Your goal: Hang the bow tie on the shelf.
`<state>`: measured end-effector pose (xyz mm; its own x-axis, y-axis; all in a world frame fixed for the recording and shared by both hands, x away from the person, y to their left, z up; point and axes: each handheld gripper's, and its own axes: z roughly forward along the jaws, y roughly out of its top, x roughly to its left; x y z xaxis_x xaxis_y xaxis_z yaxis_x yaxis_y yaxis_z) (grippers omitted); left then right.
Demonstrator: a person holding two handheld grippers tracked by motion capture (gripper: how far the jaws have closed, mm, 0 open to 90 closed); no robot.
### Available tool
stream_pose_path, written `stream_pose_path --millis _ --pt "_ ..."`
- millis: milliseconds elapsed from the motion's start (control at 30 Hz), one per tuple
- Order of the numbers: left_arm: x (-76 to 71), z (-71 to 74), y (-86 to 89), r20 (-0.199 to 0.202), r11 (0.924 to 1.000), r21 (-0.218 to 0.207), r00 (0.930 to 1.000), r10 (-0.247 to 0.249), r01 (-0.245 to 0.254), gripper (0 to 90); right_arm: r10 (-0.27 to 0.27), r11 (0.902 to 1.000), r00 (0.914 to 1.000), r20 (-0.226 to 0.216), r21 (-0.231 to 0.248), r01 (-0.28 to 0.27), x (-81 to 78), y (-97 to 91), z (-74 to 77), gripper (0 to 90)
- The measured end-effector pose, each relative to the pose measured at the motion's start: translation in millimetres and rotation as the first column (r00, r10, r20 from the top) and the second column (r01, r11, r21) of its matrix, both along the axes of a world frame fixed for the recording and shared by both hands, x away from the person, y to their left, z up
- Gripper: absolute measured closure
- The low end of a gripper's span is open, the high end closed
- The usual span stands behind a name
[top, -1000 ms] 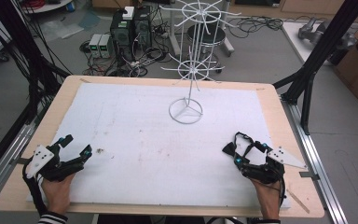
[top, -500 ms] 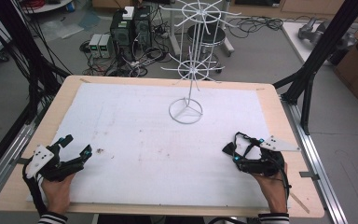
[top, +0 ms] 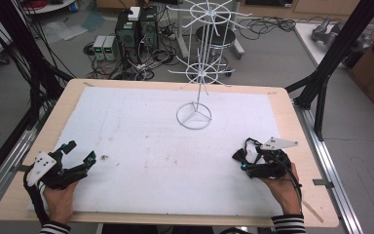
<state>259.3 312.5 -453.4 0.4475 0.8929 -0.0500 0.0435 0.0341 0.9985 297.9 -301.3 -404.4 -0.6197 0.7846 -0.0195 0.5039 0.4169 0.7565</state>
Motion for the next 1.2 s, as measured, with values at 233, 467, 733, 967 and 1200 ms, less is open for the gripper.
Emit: stream_pose_path --millis 233,467,733,967,1200 --pt "0.0 0.1 0.0 -0.001 1.0 0.001 1.0 0.0 0.0 15.8 0.008 0.9988 0.9989 -0.046 -0.049 -0.01 5.1 -0.1 0.2 24.7" --pt "0.0 0.0 -0.1 0.0 1.0 0.002 1.0 0.0 0.0 15.8 0.013 0.9947 0.9941 -0.108 -0.1 -0.024 9.9 2.5 -5.4 36.7" --pt "0.0 0.0 -0.1 0.0 1.0 0.002 1.0 0.0 0.0 15.8 0.017 0.9922 0.9888 -0.148 -0.119 -0.035 15.1 5.7 -9.8 45.6" --pt "0.0 0.1 -0.2 0.0 1.0 0.001 1.0 0.0 0.0 15.8 0.007 0.9899 0.9838 -0.179 -0.138 -0.032 21.3 7.2 -8.2 51.2" --pt "0.0 0.0 0.0 0.0 1.0 0.001 1.0 -0.001 0.001 15.9 0.011 0.9766 0.9797 -0.2 -0.208 -0.054 27.7 15.1 -5.1 57.8"
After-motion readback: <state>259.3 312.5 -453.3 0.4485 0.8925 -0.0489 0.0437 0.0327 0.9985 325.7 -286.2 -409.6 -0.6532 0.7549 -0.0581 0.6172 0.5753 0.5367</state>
